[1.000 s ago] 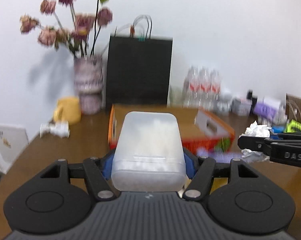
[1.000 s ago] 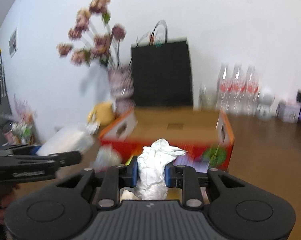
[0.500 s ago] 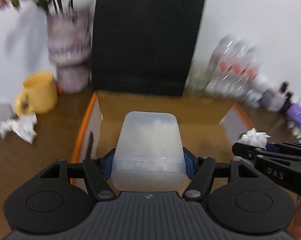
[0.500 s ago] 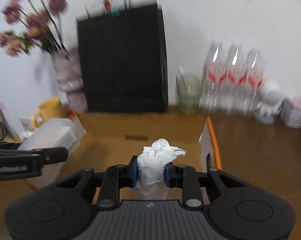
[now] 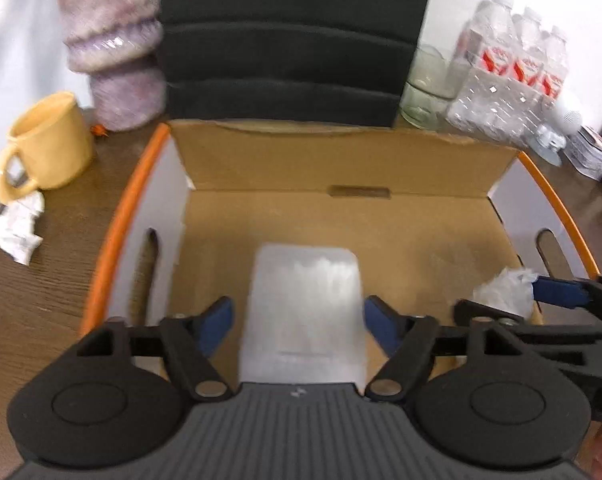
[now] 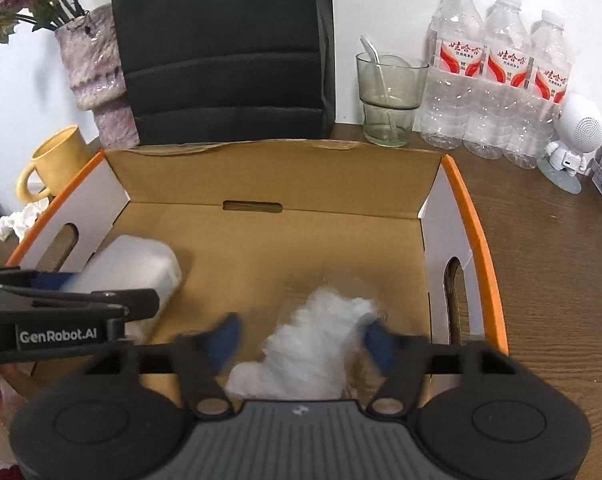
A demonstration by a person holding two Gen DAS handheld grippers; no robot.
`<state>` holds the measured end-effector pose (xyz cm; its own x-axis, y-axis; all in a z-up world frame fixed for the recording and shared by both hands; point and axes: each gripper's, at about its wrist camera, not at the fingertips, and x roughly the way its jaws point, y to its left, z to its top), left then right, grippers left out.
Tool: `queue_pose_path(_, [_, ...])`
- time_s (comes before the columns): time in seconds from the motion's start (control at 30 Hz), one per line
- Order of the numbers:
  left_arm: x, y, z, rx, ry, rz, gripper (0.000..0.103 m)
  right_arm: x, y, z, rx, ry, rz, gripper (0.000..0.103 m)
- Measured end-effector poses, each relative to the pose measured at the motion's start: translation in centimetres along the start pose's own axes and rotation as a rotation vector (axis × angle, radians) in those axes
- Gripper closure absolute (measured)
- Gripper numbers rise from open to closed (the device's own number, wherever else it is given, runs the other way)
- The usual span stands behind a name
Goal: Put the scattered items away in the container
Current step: 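Carry container and tissue into the cardboard box and open both grippers, then grasp the white round tin with left gripper while right gripper grasps the blue wrapper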
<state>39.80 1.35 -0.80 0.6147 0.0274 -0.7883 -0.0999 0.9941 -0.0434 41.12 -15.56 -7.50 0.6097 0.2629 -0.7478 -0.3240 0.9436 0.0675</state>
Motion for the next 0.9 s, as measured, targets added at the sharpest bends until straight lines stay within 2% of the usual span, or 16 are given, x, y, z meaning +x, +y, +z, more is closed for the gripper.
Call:
queue_pose_path(0.1, [-2.0, 0.7, -0.1, -0.016, -0.061, -0.011, 0.008, -1.7, -0.5, 0.1, 0.015, -0.029, 0.014, 0.017])
queue_pose_path(0.17, [-3.7, 1.3, -0.5, -0.039, -0.105, -0.042, 0.001, -3.4, -0.7, -0.2, 0.016, -0.058, 0.027, 0.017])
queue_pose_path(0.27, [-6.9, 2.4, -1.8, -0.061, -0.183, -0.116, 0.0, -6.9, -0.6, -1.2, 0.008, -0.109, 0.043, 0.014])
queue_pose_path(0.37, [-10.2, 3.6, -3.9, -0.096, -0.237, -0.233, 0.0, -10.5, -0.6, -2.6, -0.002, -0.165, 0.058, 0.013])
queue_pose_path(0.43, [-12.3, 4.0, -5.6, -0.085, -0.25, -0.259, 0.0, -13.1, -0.5, -4.2, -0.01, -0.204, 0.068, 0.013])
queue_pose_path(0.67, [-17.3, 4.4, -13.5, 0.02, -0.348, -0.249, 0.0, -19.6, 1.5, -12.2, -0.055, -0.297, 0.077, 0.005])
queue_pose_path(0.9, [-19.6, 5.0, -20.2, 0.032, -0.388, -0.194, 0.0, -20.8, 2.5, -19.8, -0.045, -0.276, 0.043, 0.005])
